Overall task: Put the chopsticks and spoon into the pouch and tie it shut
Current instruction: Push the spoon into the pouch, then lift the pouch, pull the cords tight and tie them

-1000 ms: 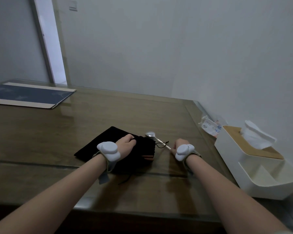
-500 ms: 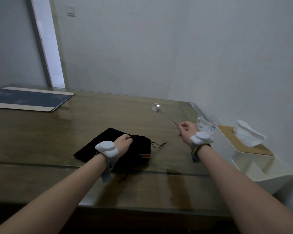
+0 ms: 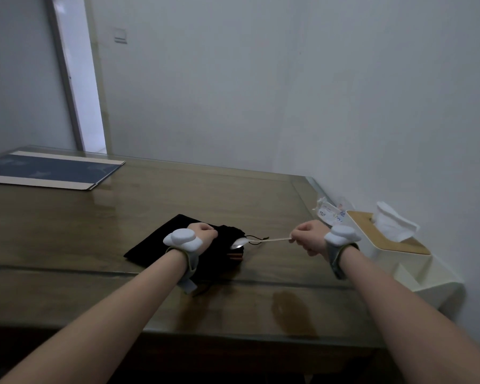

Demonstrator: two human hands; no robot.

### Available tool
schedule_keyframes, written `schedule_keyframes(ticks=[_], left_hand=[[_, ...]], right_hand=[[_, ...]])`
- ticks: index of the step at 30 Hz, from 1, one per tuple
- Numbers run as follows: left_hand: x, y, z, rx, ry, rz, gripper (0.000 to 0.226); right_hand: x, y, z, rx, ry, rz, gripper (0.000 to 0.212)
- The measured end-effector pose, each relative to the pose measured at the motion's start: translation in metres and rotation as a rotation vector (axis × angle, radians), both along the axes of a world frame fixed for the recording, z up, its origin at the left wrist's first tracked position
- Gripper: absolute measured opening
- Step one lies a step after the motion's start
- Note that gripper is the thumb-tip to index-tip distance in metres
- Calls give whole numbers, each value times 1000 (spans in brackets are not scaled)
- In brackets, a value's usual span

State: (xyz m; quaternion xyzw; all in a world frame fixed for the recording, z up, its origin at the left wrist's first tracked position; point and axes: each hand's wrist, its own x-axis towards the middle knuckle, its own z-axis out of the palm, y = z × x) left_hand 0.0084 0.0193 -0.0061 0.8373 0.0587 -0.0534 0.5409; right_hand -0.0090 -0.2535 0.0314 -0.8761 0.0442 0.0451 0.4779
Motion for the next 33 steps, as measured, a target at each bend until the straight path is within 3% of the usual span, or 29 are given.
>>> schedule_keyframes(ticks=[9,15,17,20,23,26,29,33], left_hand=[[-14,0,9,159,-182,-235,9],[-14,6,3,160,-193,-238,7],[-14,7,1,143,-170,-242,5],[-17,5,-3,150,-146,-254,21],[-25,-2,-1,323,-153,-319,30],[-38,-15,5,574,-91,-461,46],[-49,-27,1,873,17,-594,60],[-51,-36,-1,999,5,-573,45]], right_hand=[[13,95,-23,-212,42,272,31],[15,132,-44,-83,144,348,28],[15,126,-43,-59,150,320,18],[19,107,-34,17,173,278,22],[22,83,-23,125,158,194,17],[25,68,-23,53,78,96,14],[26,69,-28,-55,62,133,41],[24,79,-30,-300,149,371,65]])
